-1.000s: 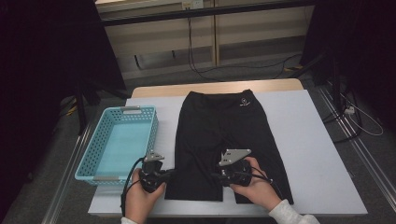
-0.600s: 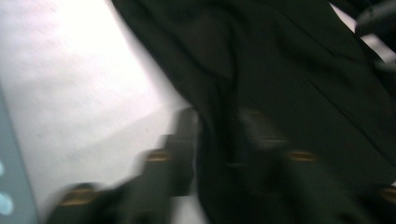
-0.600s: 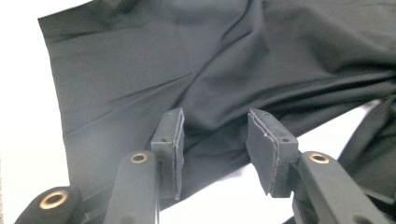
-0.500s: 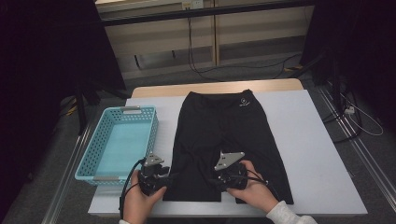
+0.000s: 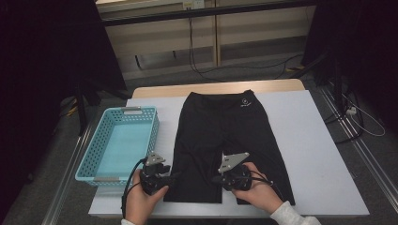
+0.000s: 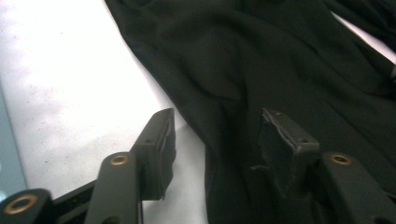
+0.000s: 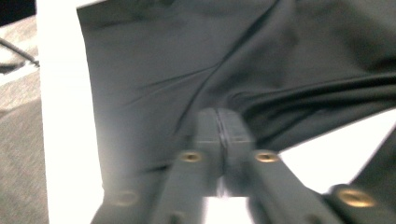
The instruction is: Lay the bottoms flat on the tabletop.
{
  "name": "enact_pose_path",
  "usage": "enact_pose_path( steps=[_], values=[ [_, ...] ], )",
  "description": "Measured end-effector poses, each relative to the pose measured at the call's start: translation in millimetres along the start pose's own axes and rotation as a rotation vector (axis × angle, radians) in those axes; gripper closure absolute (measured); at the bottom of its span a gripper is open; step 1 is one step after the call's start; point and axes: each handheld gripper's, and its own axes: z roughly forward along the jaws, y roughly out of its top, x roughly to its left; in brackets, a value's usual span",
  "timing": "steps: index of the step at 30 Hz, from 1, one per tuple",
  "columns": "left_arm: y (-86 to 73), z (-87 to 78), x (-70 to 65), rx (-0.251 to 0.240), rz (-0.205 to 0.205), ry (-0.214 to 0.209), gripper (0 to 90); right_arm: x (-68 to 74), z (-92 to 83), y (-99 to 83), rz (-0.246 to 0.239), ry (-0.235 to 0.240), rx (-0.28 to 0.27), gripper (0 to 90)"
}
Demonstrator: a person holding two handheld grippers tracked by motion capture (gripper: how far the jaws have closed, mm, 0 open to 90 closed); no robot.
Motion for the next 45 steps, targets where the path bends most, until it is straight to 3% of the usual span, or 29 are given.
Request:
enact_pose_path(
  steps=[4, 9, 13, 18, 23, 27, 32, 35, 40, 42, 43, 45],
  values=[
    [-1.4, 2.9, -0.2, 0.012, 0.015, 0.012, 47.2, -10.2, -18.1, -2.2, 0.038, -0.059, -0.051, 59.6],
    [-2.1, 3.3, -0.6, 0.010, 0.019, 0.010, 45.6, -32.2, -40.2, -15.0, 0.114, -0.144, -0.088, 49.9],
    [-1.9, 3.1, 0.2, 0.005, 0.026, 0.005, 42.7, -50.7, -58.7, -34.3, 0.158, -0.223, -0.078, 42.7],
    [-2.1, 4.3, -1.2, 0.002, 0.027, 0.006, 35.3, -61.6, -76.9, -57.2, 0.230, -0.310, -0.058, 33.8],
    [-1.7, 4.6, -0.8, -0.006, 0.020, 0.003, 32.0, -68.8, -88.3, -77.9, 0.281, -0.364, -0.037, 30.5],
    [-2.8, 6.4, -1.4, -0.006, 0.047, 0.016, 28.0, -70.8, -93.9, -86.2, 0.286, -0.393, -0.030, 28.5],
    [-2.5, 4.6, -3.7, -0.016, 0.056, -0.005, 24.3, -72.2, -95.8, -98.7, 0.301, -0.402, -0.007, 24.8],
    [-2.6, 4.7, -4.6, -0.017, 0.074, -0.005, 21.5, -71.7, -99.7, -102.7, 0.319, -0.409, -0.004, 30.0],
    [-2.3, 2.8, -5.6, -0.035, 0.054, -0.023, 19.2, -70.2, -104.9, -105.6, 0.318, -0.408, -0.018, 34.7],
    [-2.4, 1.4, -5.1, -0.027, 0.070, -0.021, 18.9, -70.2, -106.7, -107.5, 0.324, -0.413, -0.017, 36.1],
    [-2.8, 1.8, -5.8, -0.038, 0.050, -0.013, 18.8, -70.3, -107.5, -108.4, 0.328, -0.422, -0.015, 39.6],
    [-3.0, 1.5, -5.7, -0.030, 0.056, 0.001, 19.8, -71.7, -110.5, -110.6, 0.348, -0.460, -0.013, 41.5]
  ],
)
